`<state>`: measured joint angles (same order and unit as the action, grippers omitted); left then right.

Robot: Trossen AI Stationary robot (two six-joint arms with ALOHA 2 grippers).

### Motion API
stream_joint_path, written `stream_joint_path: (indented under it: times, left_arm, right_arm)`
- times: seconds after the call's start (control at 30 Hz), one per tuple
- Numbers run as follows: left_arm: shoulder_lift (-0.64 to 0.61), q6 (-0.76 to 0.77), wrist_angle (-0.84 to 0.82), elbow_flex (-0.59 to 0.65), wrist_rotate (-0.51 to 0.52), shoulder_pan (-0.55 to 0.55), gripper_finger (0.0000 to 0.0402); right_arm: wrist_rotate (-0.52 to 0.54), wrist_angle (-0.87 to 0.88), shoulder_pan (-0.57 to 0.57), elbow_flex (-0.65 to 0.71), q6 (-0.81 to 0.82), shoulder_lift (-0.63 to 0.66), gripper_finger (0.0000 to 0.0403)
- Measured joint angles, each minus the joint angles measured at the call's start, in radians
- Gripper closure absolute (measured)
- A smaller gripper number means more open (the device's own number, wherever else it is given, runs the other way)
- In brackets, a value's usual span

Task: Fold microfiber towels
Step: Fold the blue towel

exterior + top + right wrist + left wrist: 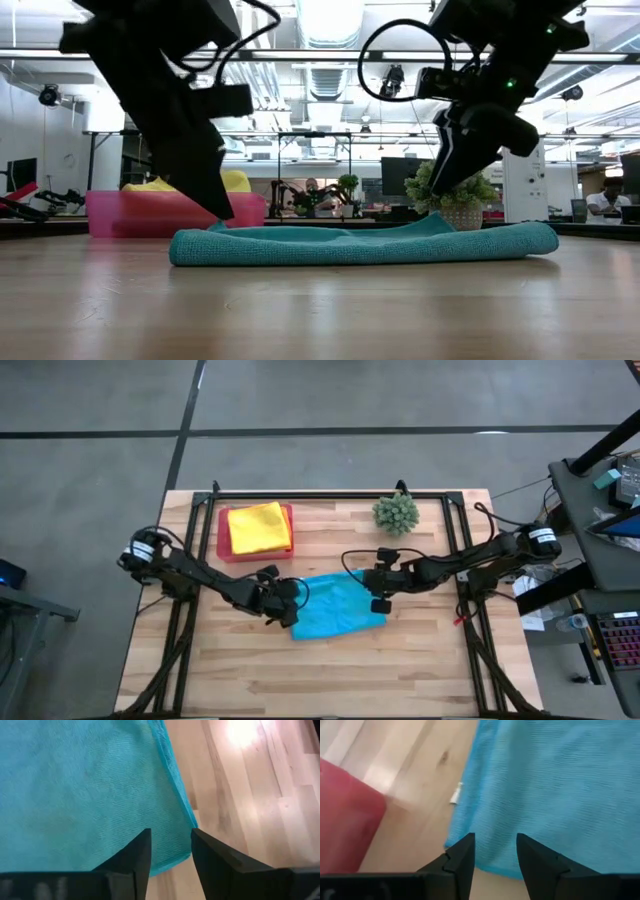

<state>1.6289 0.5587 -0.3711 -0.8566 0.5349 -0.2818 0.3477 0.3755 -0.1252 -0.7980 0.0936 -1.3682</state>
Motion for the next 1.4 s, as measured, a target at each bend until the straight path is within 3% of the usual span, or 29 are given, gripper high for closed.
stream_joint_path:
  times: [0.3, 0.57, 0.67, 0.9, 1.2, 1.4]
  left_arm:
    - [0.096, 0.011, 0.053, -0.001, 0.178, 0.015, 0.03]
    - [0.125, -0.016, 0.05, -0.054, 0.179, 0.025, 0.031]
    - [0.075, -0.054, 0.041, -0.086, 0.135, 0.017, 0.0311]
    - [-0.068, -0.004, 0.046, -0.12, -0.149, -0.036, 0.0311]
    - [-0.092, 0.087, 0.116, -0.129, -0.171, -0.206, 0.0311]
    - [-0.092, 0.091, 0.119, -0.129, -0.17, -0.239, 0.0311]
  right_arm:
    - [0.0, -0.02, -0.008, 0.006, 0.021, -0.006, 0.0286]
    - [0.0, -0.02, -0.008, 0.007, 0.02, -0.006, 0.0288]
    - [0.0, -0.004, -0.008, -0.005, 0.02, -0.001, 0.0289]
    - [-0.037, 0.226, -0.023, -0.133, 0.08, 0.025, 0.0293]
    - [-0.079, 0.251, -0.167, -0.152, 0.186, 0.056, 0.0297]
    - [-0.121, 0.269, -0.194, -0.125, 0.537, 0.057, 0.0283]
